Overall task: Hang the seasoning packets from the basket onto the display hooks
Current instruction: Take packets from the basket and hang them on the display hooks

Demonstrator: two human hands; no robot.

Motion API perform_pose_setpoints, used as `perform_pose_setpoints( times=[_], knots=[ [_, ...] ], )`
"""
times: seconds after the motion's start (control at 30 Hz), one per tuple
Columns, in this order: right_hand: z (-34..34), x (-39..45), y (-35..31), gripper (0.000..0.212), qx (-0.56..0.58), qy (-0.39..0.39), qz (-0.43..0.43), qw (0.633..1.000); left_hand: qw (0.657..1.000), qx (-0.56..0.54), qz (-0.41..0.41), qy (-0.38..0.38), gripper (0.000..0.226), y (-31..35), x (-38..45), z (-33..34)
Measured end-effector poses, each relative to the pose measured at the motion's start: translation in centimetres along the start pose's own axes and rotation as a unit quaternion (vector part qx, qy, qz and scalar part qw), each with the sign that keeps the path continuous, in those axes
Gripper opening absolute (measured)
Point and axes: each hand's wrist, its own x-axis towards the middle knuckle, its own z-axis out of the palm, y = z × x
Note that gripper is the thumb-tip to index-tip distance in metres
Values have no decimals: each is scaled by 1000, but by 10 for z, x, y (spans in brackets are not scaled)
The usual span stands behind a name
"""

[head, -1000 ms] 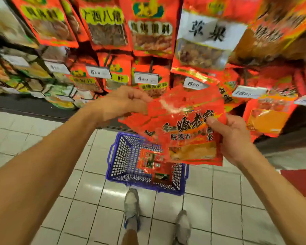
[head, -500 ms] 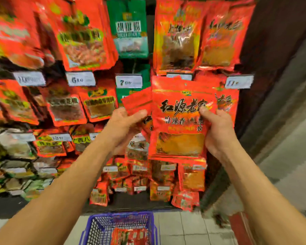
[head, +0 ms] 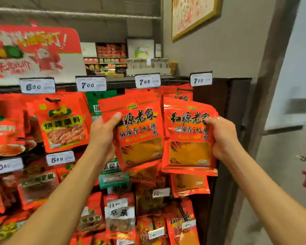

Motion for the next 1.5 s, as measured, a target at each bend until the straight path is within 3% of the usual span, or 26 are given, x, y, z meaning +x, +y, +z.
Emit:
perform_pose_setpoints(
  times=[0.17, 0.37, 0.53, 0.83, 1.1, 1.5],
  knots=[
    [-15, 40, 1, 18, 4, -22, -27, 999, 999, 52, -3, -10, 14, -15, 17, 11],
    [-5, 77, 2, 17, 41, -113, -28, 992, 986, 118, -55, -105, 19, -60, 33, 69],
    [-9, 103, -3, 23, -6, -172, -14, 985, 985, 137, -60, -86, 16, -86, 56, 108],
    [-11, 148, -12, 16, -31, -101, -100, 989, 989, 130, -41, -53, 14, -99, 68, 135],
    [4, 166, -13, 29, -18, -35, -100, 994, 989, 136, -26, -48, 11, -99, 77, 125],
    [6, 167, -18, 39, -123, 18, -183, 975, 985, 147, -26, -81, 11, -93, 79, 126]
  ],
)
